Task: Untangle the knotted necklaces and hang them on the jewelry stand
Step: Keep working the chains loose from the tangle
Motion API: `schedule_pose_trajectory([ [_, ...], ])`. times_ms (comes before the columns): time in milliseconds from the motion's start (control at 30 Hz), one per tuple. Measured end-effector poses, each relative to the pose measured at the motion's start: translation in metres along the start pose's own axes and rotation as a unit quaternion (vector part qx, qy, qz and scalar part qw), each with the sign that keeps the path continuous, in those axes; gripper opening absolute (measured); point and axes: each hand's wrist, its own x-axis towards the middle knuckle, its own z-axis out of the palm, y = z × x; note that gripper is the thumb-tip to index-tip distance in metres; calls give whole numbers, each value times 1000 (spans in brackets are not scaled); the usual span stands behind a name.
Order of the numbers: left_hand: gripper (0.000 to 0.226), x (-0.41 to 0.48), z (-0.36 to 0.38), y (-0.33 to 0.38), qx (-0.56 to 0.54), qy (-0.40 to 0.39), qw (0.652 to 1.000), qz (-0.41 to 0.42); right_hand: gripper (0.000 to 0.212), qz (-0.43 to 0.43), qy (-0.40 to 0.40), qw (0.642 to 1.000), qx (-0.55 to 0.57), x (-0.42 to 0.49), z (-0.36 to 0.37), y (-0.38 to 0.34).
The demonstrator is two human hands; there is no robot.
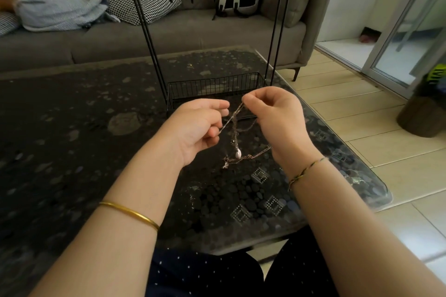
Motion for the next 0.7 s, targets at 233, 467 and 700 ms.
schedule_pose_trajectory([
  [233, 28, -2, 1, -2, 82, 33, 995, 39, 26, 29, -28, 999, 19, 1, -2, -1],
  [467, 15, -4, 3, 0, 93, -4, 994, 66, 32, 43, -43, 998, 33, 0, -2, -2],
  [700, 8, -3, 1, -2, 84, 15, 994, 61, 34, 70, -81, 994, 28, 0, -3, -3],
])
